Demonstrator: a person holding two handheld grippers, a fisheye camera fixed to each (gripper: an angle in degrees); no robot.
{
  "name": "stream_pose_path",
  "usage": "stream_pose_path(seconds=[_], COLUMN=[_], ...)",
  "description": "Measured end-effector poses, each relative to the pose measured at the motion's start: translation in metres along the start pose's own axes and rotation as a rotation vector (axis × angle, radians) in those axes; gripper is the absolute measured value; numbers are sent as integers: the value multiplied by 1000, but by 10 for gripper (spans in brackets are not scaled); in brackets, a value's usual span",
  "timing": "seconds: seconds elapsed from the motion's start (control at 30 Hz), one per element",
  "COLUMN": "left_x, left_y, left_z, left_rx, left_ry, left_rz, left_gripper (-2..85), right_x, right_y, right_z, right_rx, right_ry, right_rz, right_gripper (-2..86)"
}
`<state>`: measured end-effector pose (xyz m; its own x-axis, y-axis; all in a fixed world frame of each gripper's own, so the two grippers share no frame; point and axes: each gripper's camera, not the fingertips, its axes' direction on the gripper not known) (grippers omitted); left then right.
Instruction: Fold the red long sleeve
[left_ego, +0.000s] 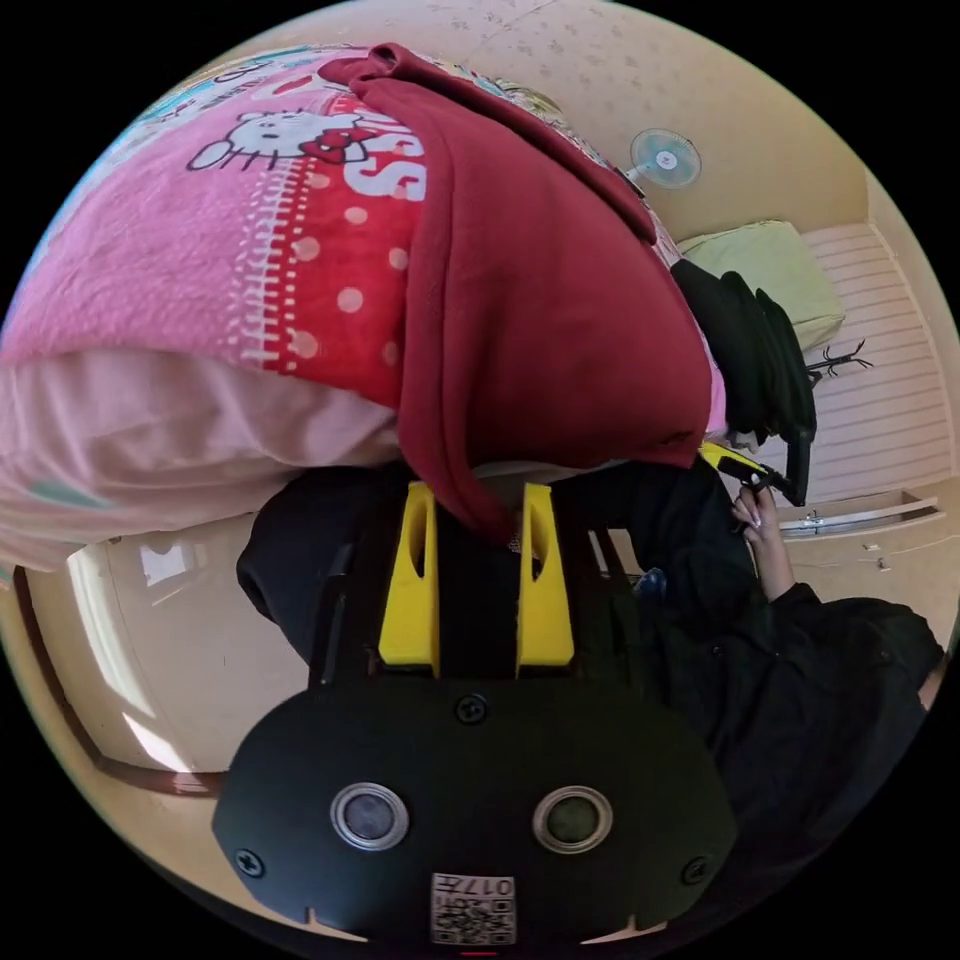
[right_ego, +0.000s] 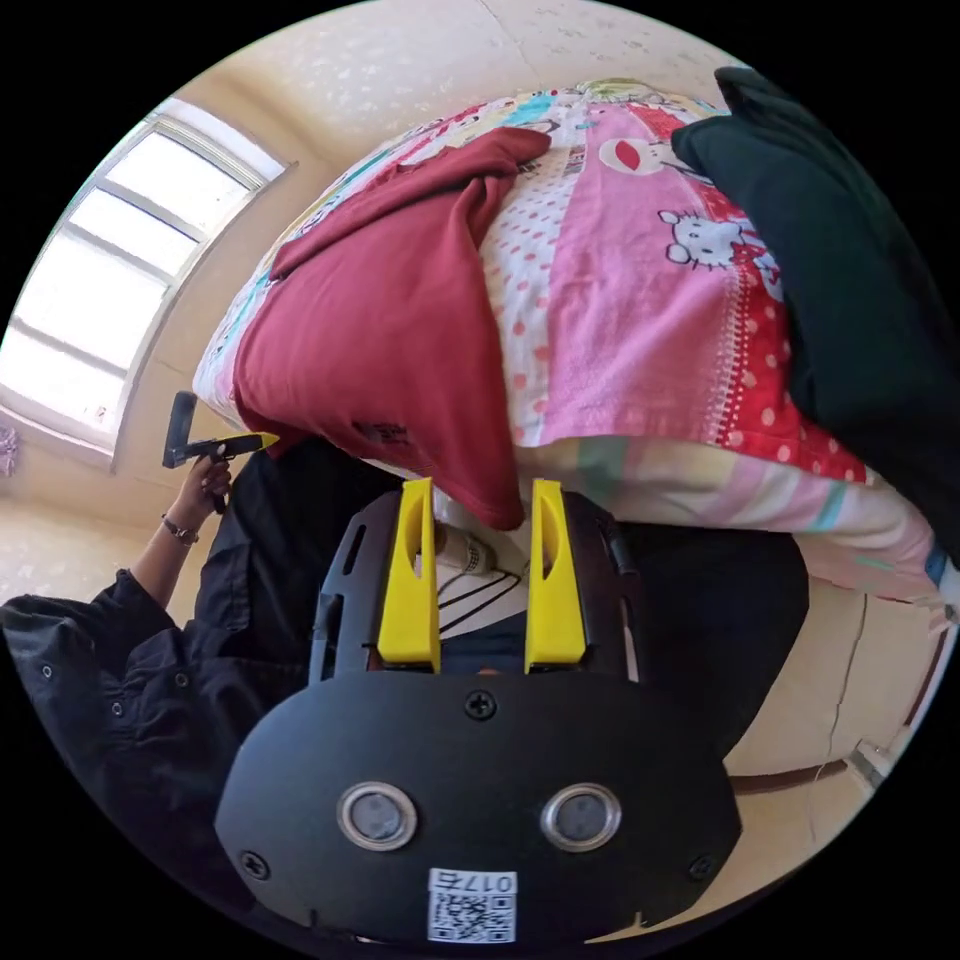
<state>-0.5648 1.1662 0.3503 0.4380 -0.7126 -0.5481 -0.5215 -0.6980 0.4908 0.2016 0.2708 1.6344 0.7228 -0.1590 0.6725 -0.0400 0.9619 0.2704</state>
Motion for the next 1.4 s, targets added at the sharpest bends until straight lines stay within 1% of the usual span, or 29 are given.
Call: stream_pose_path(seconds=[0.07,0.1,0.17,0.23,0.27,0.3,0.33,0.37,0.4,0.43,0.5,0.57,0.7,0.77,0.83,0.9,0.93,0.97,1.03,1.1,1.13,1.2,1.23,1.3,1.33,1.4], left_x=[-2,-1,1,4,10,18,22,28,32,34,38,47,78,85,83,70,66,60,54,43,38,23,20,13,14,15], left_y=[-1,0,6,18,29,41,48,62,75,82,103,117,158,178,190,181,175,154,110,33,13,-60,-73,-100,-101,-92], left_z=[2,-3,-14,-29,-43,-62,-73,-99,-127,-141,-192,-222,-266,-275,-278,-280,-281,-285,-295,-306,-308,-312,-310,-292,-286,-252], left_rx=[-18,-14,-16,-12,-8,18,43,110,186,224,345,388,410,432,466,514,529,560,600,633,636,631,625,604,600,575], left_ry=[2,2,24,93,164,241,273,320,343,352,393,416,560,581,586,616,623,618,592,569,558,475,442,307,275,136], left_rz=[-11,-9,8,48,94,153,177,210,221,220,207,236,396,412,385,326,316,288,266,226,206,160,135,26,16,3], left_gripper=[72,62,51,46,43,42,42,40,40,39,38,38,38,37,37,35,35,34,36,41,49,90,102,139,143,151], right_x=[4,9,15,15,13,10,9,8,9,9,11,11,2,-2,-6,-7,-5,0,4,5,6,10,9,8,7,5], right_y=[-4,-7,-10,-8,-3,3,7,15,23,27,43,55,104,129,143,130,121,95,44,-41,-63,-141,-155,-184,-184,-165], right_z=[13,19,22,14,1,-15,-25,-46,-69,-80,-127,-156,-214,-232,-238,-232,-230,-225,-218,-205,-200,-173,-164,-130,-122,-84], right_rx=[-56,-75,-91,-102,-92,-66,-48,-5,41,67,176,226,322,368,388,390,390,398,431,485,492,497,494,438,427,398], right_ry=[-31,-39,-51,-140,-185,-230,-251,-292,-332,-357,-463,-499,-637,-644,-592,-519,-529,-576,-586,-505,-489,-451,-440,-350,-323,-204], right_rz=[5,27,50,11,-20,-62,-79,-108,-131,-145,-197,-212,-316,-336,-321,-308,-305,-292,-287,-271,-254,-178,-177,-102,-82,-57], right_gripper=[120,87,52,38,34,31,30,30,30,30,29,28,27,27,27,28,29,30,32,38,40,54,61,85,90,98])
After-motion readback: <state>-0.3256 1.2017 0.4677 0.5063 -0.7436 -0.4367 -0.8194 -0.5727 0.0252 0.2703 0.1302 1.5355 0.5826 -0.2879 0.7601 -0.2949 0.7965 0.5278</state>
